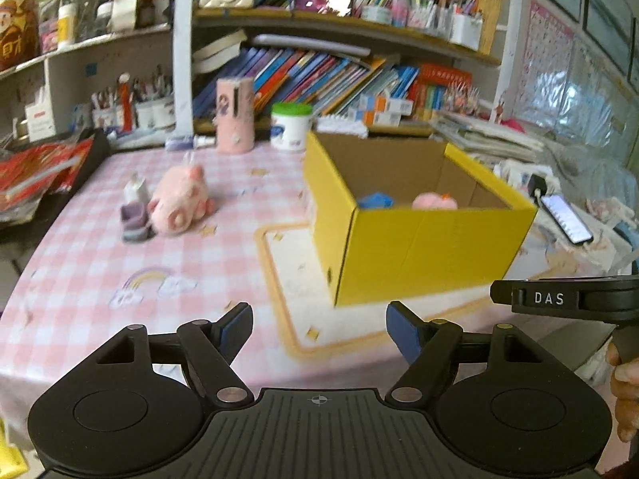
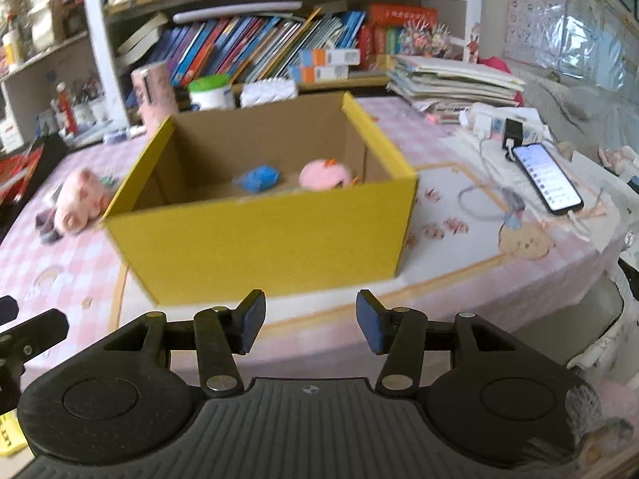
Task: Organize objects
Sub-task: 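Withdraw both open grippers from the box back toward the remaining objects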
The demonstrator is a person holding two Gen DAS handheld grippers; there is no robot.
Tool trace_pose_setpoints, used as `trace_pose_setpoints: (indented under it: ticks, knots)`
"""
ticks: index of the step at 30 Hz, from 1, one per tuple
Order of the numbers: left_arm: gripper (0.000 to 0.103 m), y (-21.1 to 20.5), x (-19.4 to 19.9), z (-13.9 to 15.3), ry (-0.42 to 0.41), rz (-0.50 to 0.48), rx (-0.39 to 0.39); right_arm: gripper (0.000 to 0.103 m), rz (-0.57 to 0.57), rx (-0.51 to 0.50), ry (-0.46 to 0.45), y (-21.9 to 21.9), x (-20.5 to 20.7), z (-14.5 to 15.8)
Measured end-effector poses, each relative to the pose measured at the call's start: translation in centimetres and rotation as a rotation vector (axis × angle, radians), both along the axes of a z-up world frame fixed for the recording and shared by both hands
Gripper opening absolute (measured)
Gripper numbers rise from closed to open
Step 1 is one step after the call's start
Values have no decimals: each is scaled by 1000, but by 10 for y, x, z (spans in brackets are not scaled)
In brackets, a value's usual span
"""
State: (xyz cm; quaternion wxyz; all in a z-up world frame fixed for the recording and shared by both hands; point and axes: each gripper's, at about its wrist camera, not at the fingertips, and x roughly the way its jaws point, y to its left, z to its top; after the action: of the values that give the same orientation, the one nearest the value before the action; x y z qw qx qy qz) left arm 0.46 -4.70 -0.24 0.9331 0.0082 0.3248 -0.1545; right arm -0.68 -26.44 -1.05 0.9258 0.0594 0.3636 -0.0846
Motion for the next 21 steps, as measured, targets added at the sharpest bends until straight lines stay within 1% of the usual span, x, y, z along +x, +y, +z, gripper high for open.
trace_pose_setpoints:
  ticks: [2, 4, 9, 21]
  knots:
    - [80, 6, -6, -2, 12, 6, 7, 53, 17, 1, 11, 10, -8, -3]
    - [81, 12, -13, -3, 16, 12, 14, 54, 39, 0, 25, 21, -14, -7]
    - [81, 26, -28, -6, 30, 18, 31, 57, 80, 4, 56, 45, -28, -15]
    - [81, 61, -56, -10, 52, 39, 60, 58, 125, 35, 87, 84, -51, -25]
